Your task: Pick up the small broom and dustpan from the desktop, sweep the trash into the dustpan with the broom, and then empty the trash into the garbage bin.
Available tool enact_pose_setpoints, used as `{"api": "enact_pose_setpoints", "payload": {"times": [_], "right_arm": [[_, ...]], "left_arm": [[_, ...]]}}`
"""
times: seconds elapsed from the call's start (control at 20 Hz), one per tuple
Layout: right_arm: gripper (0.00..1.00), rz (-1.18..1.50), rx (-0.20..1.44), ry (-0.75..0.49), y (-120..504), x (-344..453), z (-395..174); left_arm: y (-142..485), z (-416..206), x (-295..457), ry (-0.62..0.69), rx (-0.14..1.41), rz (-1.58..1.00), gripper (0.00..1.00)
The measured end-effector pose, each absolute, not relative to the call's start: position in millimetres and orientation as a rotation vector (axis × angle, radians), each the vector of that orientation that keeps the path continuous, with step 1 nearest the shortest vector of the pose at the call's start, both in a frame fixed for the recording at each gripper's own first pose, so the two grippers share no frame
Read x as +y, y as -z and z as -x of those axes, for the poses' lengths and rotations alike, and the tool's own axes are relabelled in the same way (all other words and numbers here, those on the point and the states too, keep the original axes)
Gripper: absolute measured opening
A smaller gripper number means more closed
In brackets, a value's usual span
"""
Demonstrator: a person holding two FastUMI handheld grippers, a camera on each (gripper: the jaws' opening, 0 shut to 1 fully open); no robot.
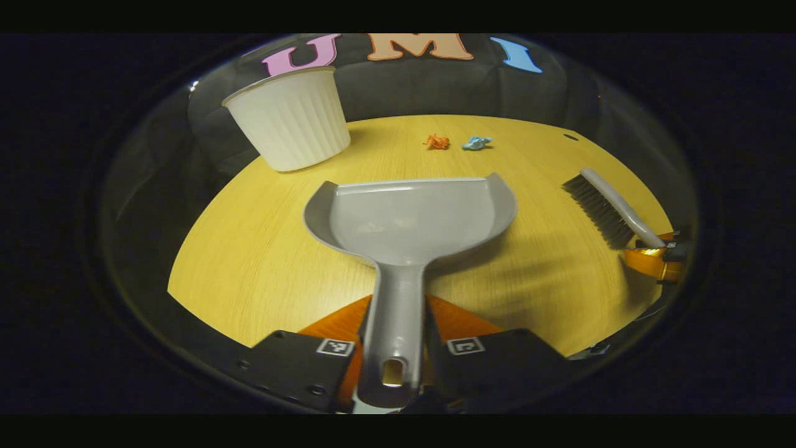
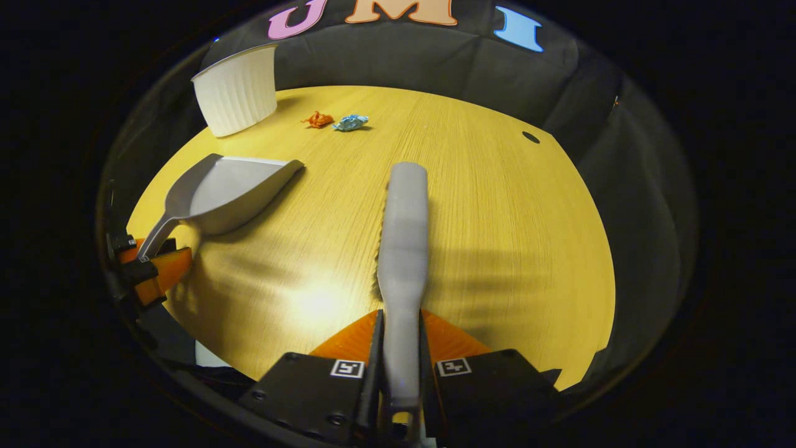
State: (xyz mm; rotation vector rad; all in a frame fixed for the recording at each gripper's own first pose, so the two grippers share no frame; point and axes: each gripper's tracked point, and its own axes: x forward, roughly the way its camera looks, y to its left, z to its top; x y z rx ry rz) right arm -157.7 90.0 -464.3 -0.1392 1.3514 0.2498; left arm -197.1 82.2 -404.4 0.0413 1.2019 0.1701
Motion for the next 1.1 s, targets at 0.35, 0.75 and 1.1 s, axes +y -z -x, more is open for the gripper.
{"api": "enact_pose_setpoints", "payload": {"times": [0.35, 0.75, 1.1], "right_arm": [[0.18, 0.149, 1.340, -0.322, 452.4, 85.5, 149.1], [0.18, 0.161, 1.224, -0.326, 455.8, 75.1, 37.0], [0.18, 0.303, 1.164, -0.461, 498.8, 109.1, -99.9]], "left_arm": [[399.7, 180.6, 76.8, -0.049, 1.217, -0.091, 0.29], [398.4, 119.9, 81.9, 0.092, 1.141, -0.172, 0.28], [418.9, 114.8, 78.7, 0.197, 1.179, -0.243, 0.28]]}}
